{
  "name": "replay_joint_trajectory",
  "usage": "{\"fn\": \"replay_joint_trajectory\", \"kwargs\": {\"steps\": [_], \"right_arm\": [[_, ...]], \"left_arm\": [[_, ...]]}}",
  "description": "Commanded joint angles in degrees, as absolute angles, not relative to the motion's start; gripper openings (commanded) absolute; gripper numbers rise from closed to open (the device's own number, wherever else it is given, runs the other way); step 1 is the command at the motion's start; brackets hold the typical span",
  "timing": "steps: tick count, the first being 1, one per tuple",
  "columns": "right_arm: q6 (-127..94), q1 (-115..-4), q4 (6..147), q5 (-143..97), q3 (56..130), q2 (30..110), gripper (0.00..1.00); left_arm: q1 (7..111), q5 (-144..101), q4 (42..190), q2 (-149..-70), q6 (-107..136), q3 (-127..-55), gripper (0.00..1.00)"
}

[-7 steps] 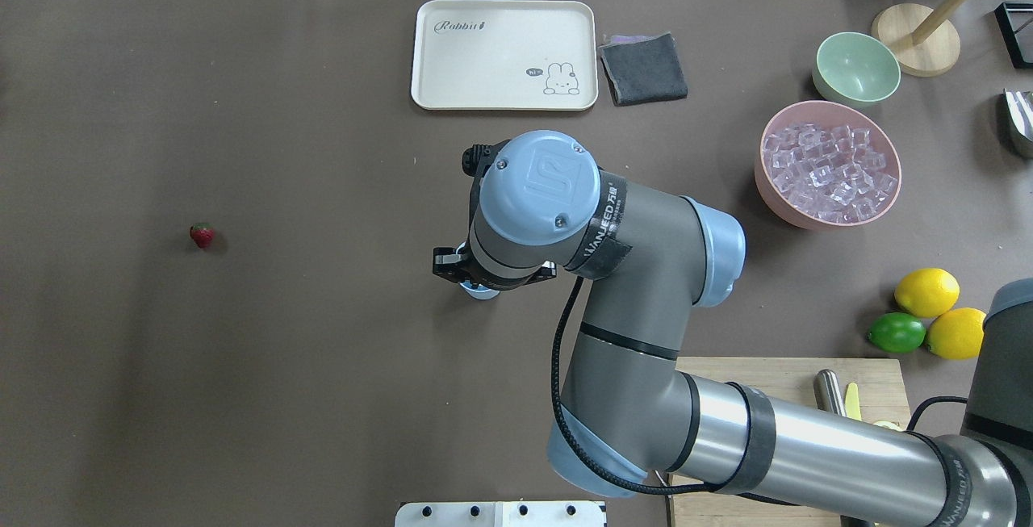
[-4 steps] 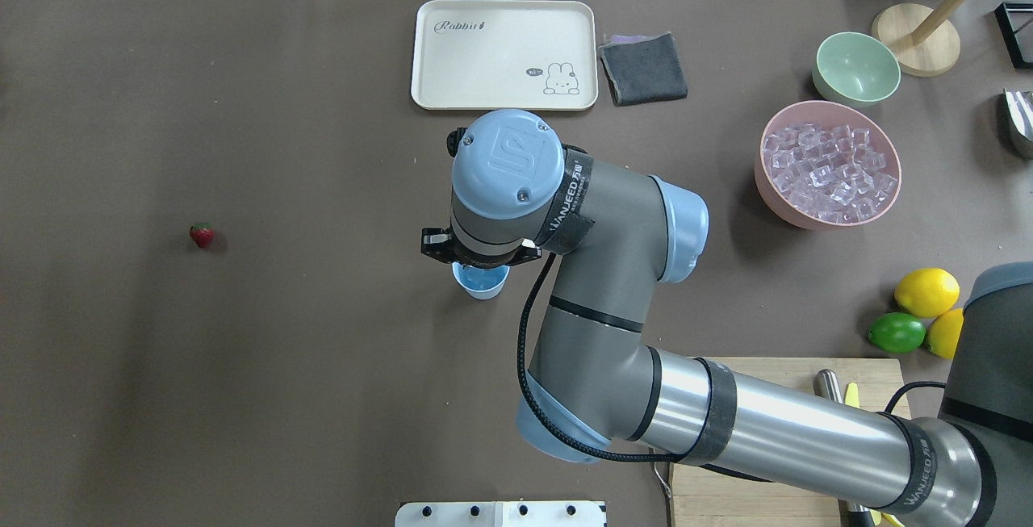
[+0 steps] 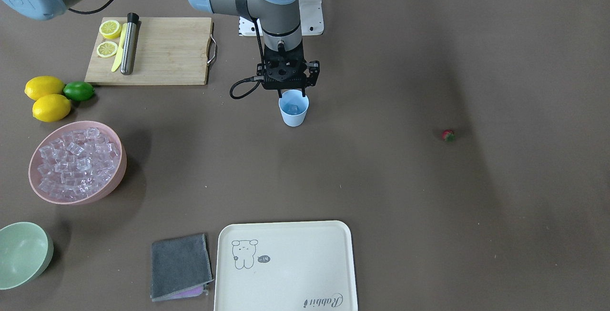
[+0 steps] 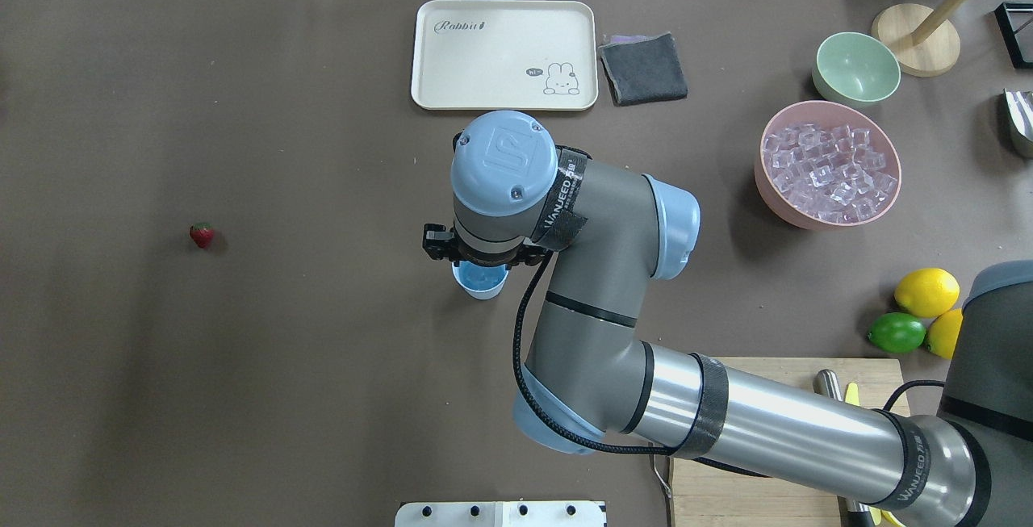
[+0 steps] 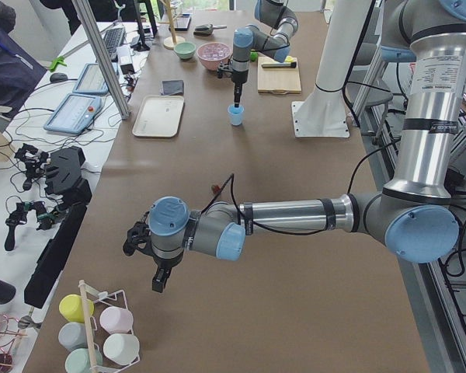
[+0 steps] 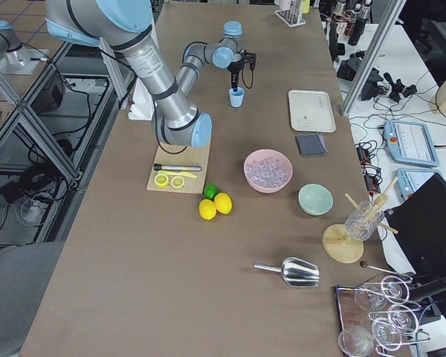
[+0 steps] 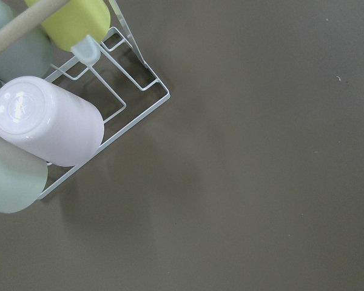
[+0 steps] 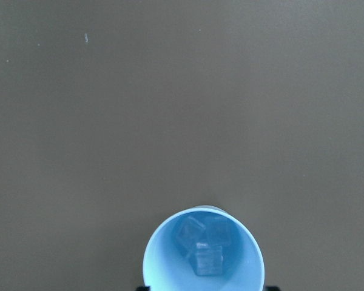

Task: Put ice and strawberries in cup
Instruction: 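Raise the right gripper and move it back toward the pink bowl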

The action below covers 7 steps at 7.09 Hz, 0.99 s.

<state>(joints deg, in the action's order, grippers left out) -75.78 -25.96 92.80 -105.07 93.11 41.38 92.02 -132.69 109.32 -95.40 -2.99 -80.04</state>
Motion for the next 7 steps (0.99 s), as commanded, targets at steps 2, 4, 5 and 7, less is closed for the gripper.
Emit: {"fn": "replay_joint_trajectory", "kwargs": {"steps": [2, 4, 5, 7], "right_arm": [[-75.42, -28.99, 96.21, -108.08, 100.25, 42.97, 0.99], [-72.19, -33.90, 96.77, -111.25, 106.93, 48.66, 0.99], [-67.98, -37.06, 96.51, -113.71, 108.96, 51.74, 0.99], [-61.99, -42.25, 95.98, -117.32, 110.29, 56.05, 0.99]], "left_arm": [[91.59, -132.72, 109.25, -96.15, -2.73, -83.21, 0.98], [89.74, -132.01, 111.52, -97.28, -2.73, -84.29, 0.98], [88.17, -131.92, 111.53, -97.73, -2.72, -83.94, 0.98], [80.65, -131.75, 119.37, -95.13, 19.73, -90.40, 0.98]]}}
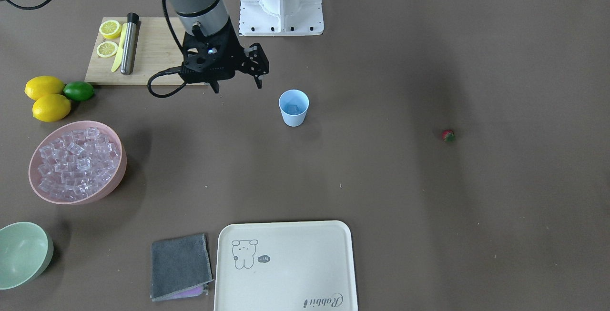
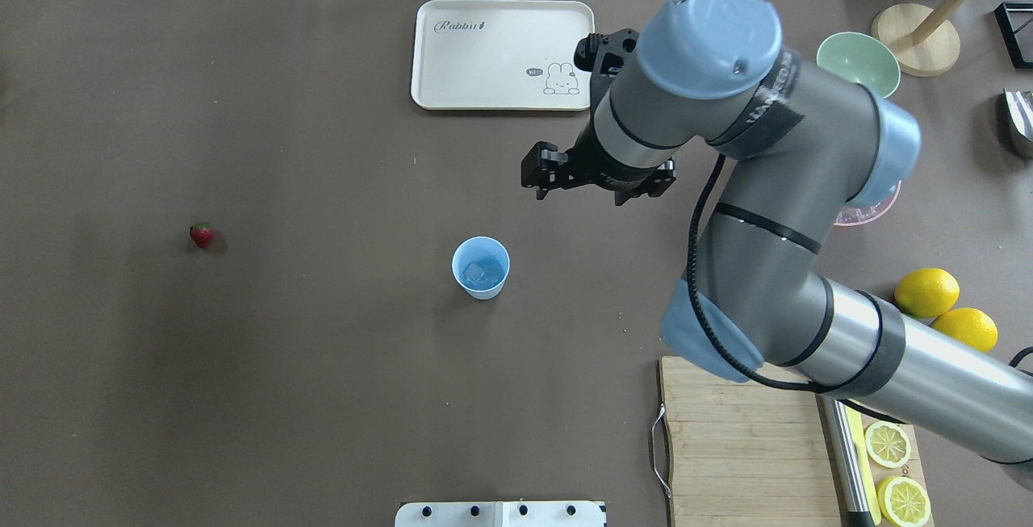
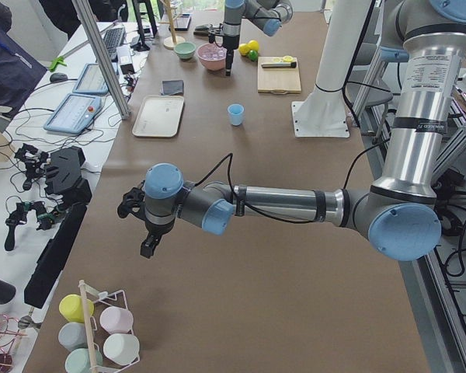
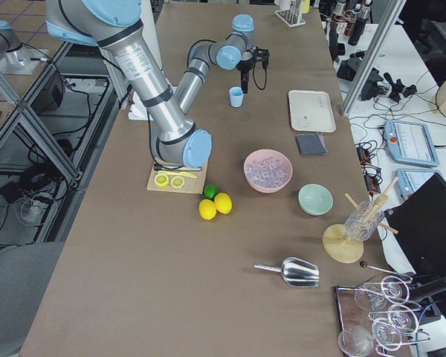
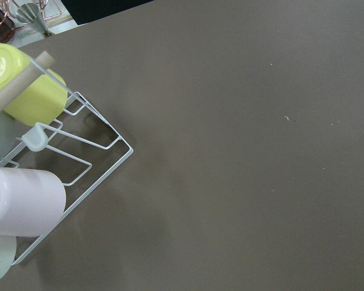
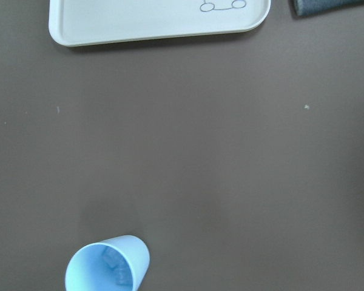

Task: Put ice and strawberries in cup
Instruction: 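Raise the right gripper and move it back toward the pink bowl, then reach the left gripper down to the red strawberry on the table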

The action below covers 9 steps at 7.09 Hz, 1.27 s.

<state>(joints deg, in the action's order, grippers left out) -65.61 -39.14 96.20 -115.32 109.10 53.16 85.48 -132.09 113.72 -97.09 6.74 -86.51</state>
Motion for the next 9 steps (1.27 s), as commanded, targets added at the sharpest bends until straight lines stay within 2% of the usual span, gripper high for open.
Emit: {"fn": "replay_joint_trajectory", "kwargs": {"steps": [1, 3, 5, 6, 9], "right_arm": [[-59.18, -43.75, 95.89, -117.68, 111.09, 58.42, 0.99], [-57.31, -45.96, 95.80, -117.86, 111.62, 60.46, 0.99], [-56.34, -46.41, 92.66, -118.30, 110.49, 62.48, 0.99], [-56.69, -46.41, 89.24, -118.13, 108.74, 64.14, 0.99], [-57.91, -46.41, 82.71, -118.21, 106.70, 65.83, 0.99]], "left_arm": [[76.77, -128.53, 128.67, -91.53, 29.43, -92.35, 0.98], [68.77, -125.52, 137.07, -89.39, 38.10, -95.17, 0.98], [54.12, -113.18, 138.08, -87.02, 56.08, -103.32, 0.98], [50.49, -109.81, 137.64, -86.92, 57.81, -104.75, 0.98], [42.90, -101.69, 133.77, -89.64, 57.74, -102.49, 0.98]]}}
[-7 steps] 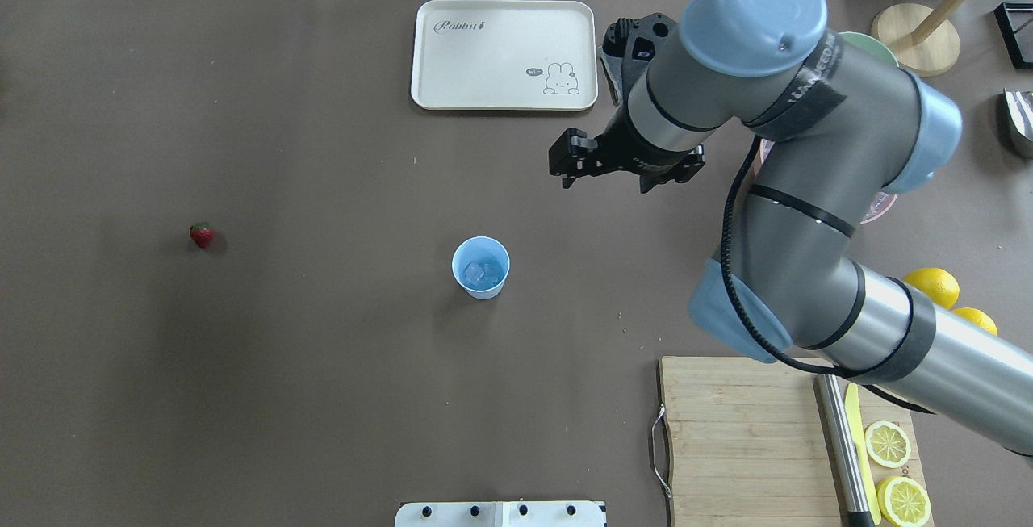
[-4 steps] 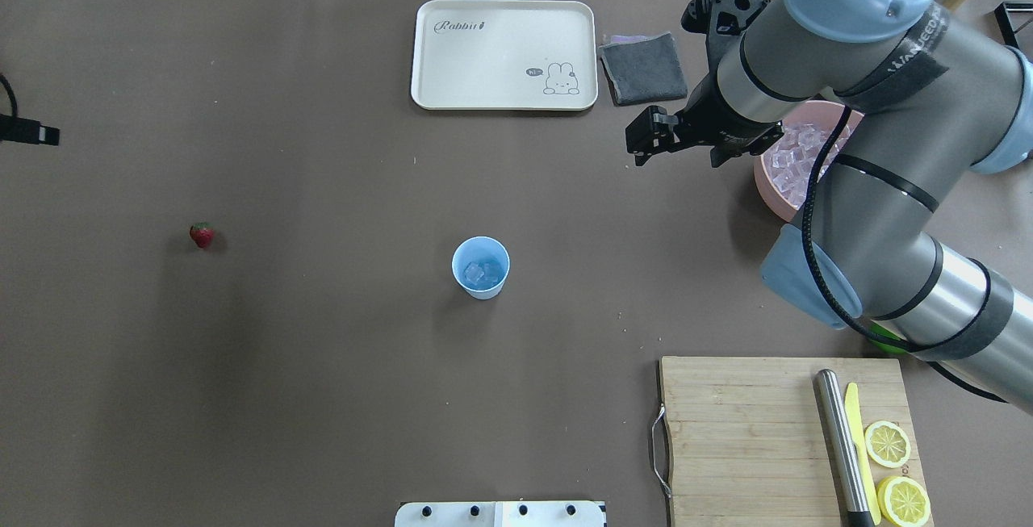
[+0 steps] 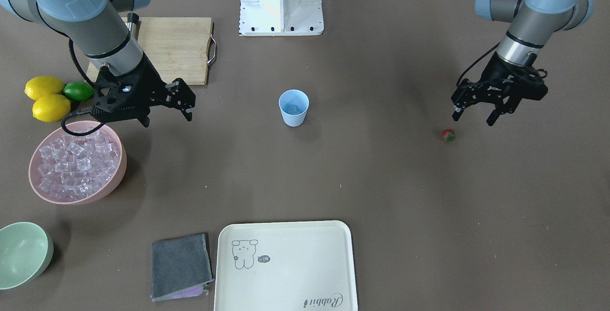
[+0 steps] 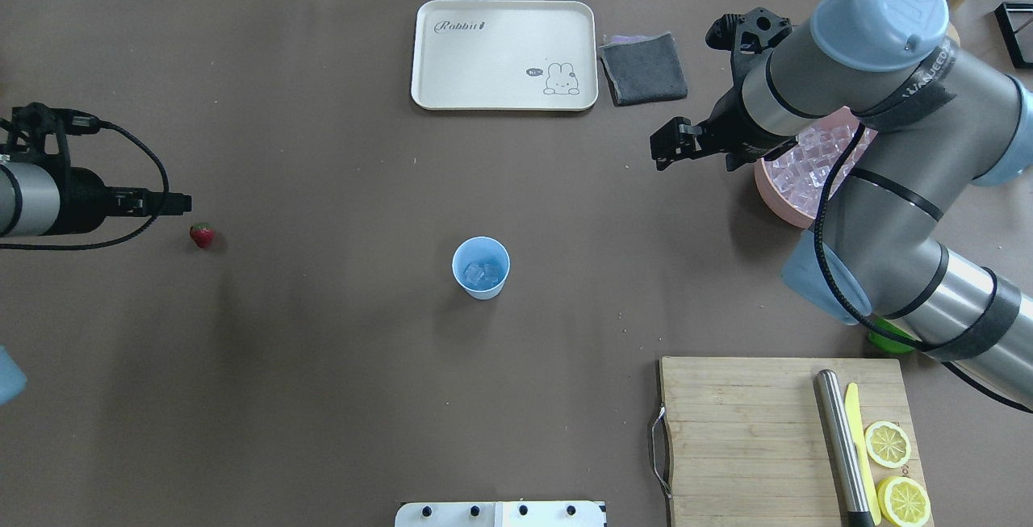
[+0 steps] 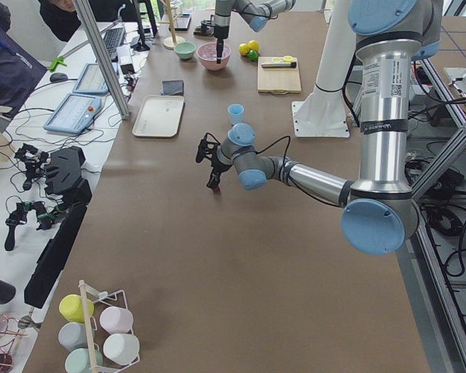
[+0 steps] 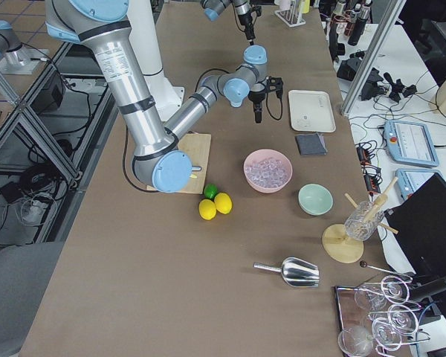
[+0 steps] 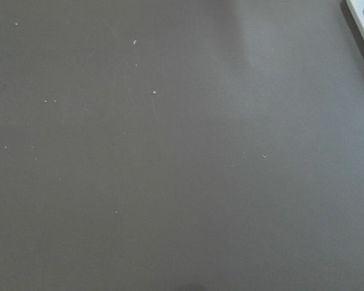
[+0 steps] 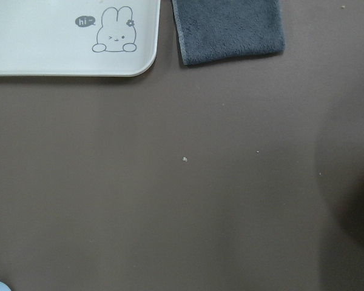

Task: Put ice and strawberries in cup
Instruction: 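Reach the left gripper down to the red strawberry on the table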

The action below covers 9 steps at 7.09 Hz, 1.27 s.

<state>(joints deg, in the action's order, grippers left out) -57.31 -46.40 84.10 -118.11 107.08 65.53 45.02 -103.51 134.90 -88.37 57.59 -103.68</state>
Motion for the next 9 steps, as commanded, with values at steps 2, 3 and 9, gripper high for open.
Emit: {"fn": "replay_joint_trajectory", "kwargs": {"steps": [2, 3, 9], "right_arm": [[-58.10, -47.28, 82.71, -118.48, 106.79, 65.39, 0.99], [-58.10, -47.72, 82.71, -118.56, 106.79, 65.30, 0.99], [-58.01, -48.25, 82.71, -119.53, 106.88, 65.21, 0.99]], "left_arm": [[41.67, -101.52, 133.86, -91.39, 57.66, -99.95, 0.97], [40.96, -99.77, 133.86, -93.15, 57.66, -98.10, 0.97], [40.34, -99.14, 134.47, -92.99, 57.04, -95.01, 0.74]]}}
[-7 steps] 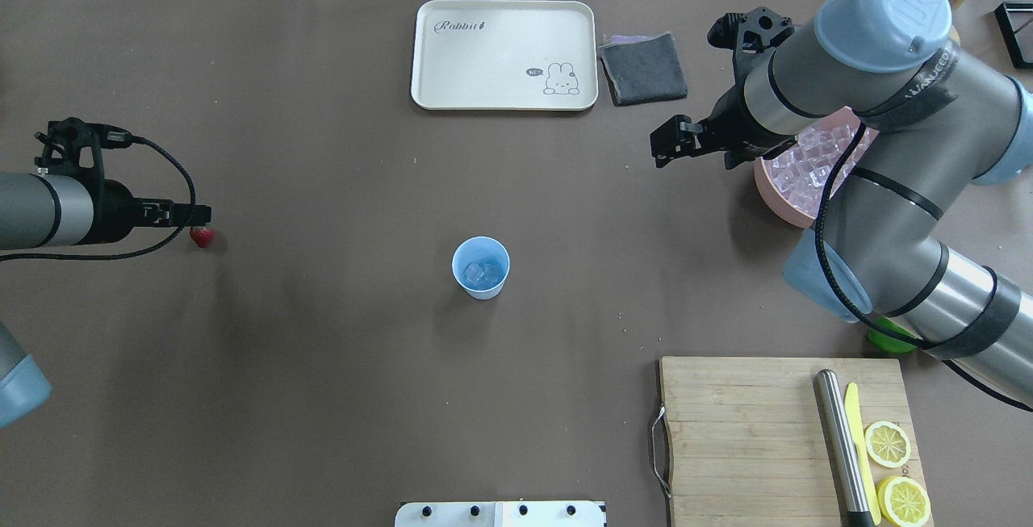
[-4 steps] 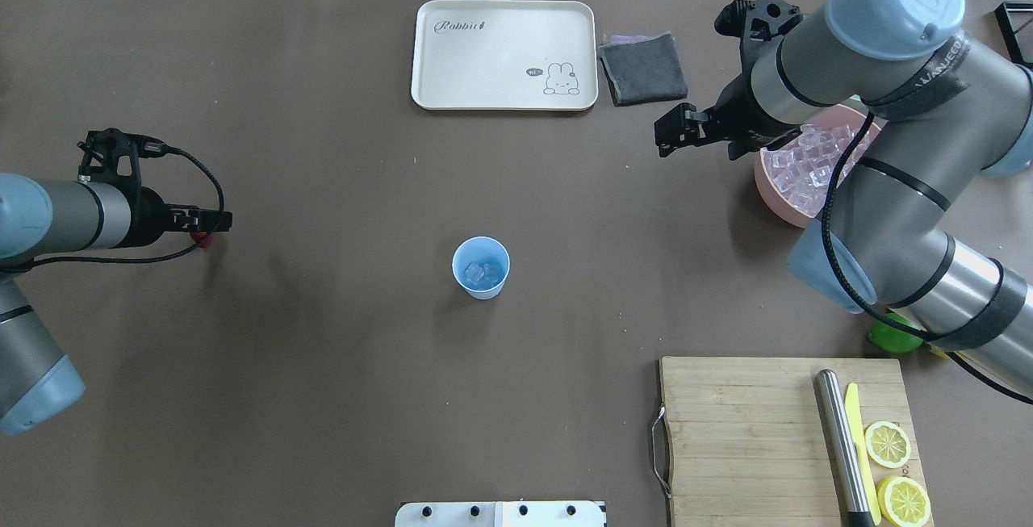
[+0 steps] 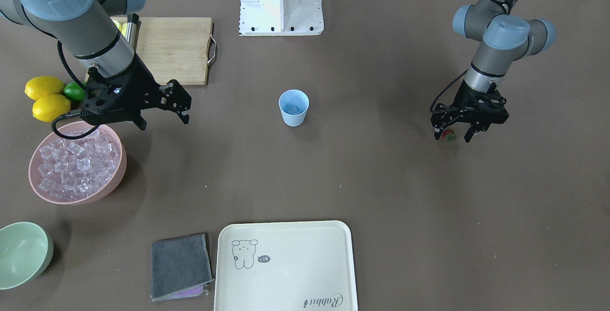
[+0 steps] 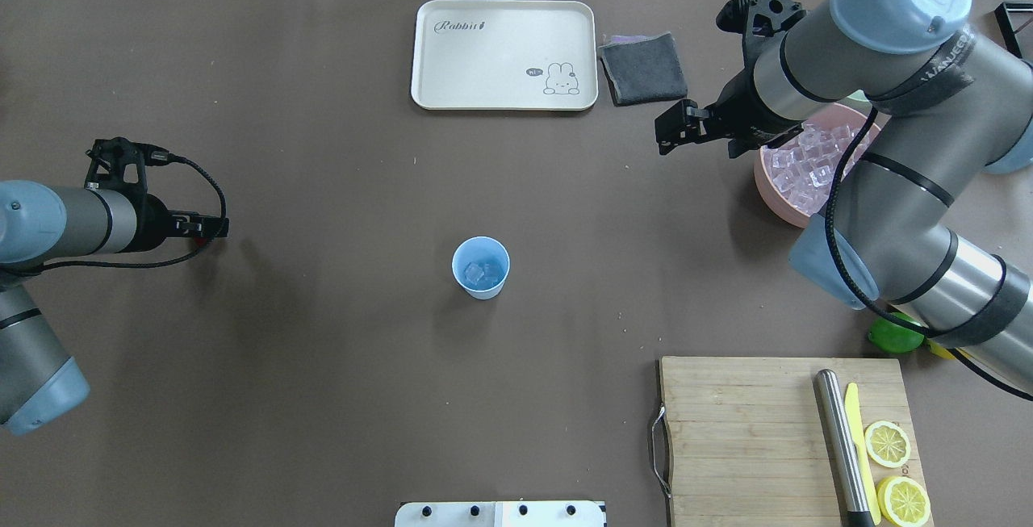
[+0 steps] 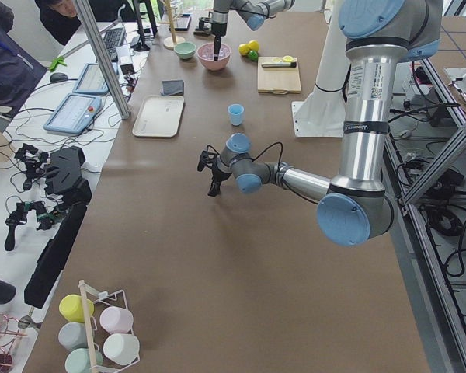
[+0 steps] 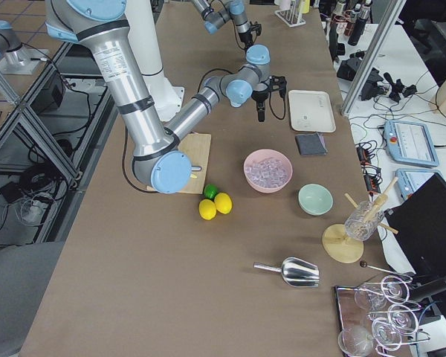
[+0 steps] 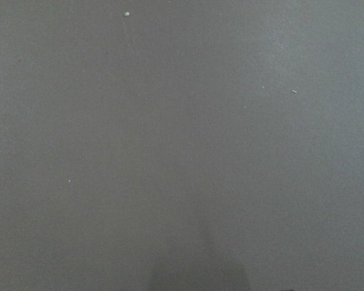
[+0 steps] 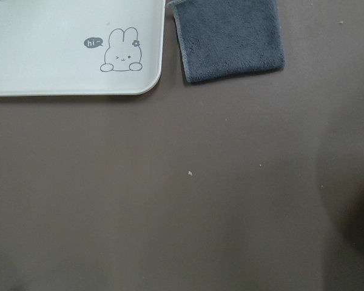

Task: Put ice and strawberries in cup
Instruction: 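Close the left gripper on the strawberry and lift it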

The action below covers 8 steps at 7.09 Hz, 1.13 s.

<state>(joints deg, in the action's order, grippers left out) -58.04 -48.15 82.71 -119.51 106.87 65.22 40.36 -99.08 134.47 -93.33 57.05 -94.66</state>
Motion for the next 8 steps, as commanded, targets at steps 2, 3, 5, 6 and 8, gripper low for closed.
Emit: {"fn": "replay_joint_trajectory", "kwargs": {"steps": [2, 3, 5, 6, 8], "right_arm": [[-58.01, -48.25, 82.71, -119.53, 106.88, 65.21, 0.99], [-58.01, -48.25, 82.71, -119.53, 106.88, 65.21, 0.99], [-58.01, -48.34, 82.79, -119.53, 106.79, 65.21, 0.99], [-58.01, -48.51, 82.88, -119.53, 106.79, 65.21, 0.99], [-58.01, -48.78, 82.97, -119.62, 106.87, 65.21, 0.99]], "left_arm": [[40.34, -99.14, 134.47, -92.73, 57.04, -95.27, 0.64], [40.25, -99.14, 134.39, -92.64, 57.04, -95.27, 0.53], [40.25, -99.75, 134.38, -92.64, 57.65, -95.54, 0.07], [40.34, -100.19, 134.30, -92.55, 57.57, -96.06, 0.00], [46.27, -109.71, 132.90, -92.55, 57.04, -101.04, 0.00]]}}
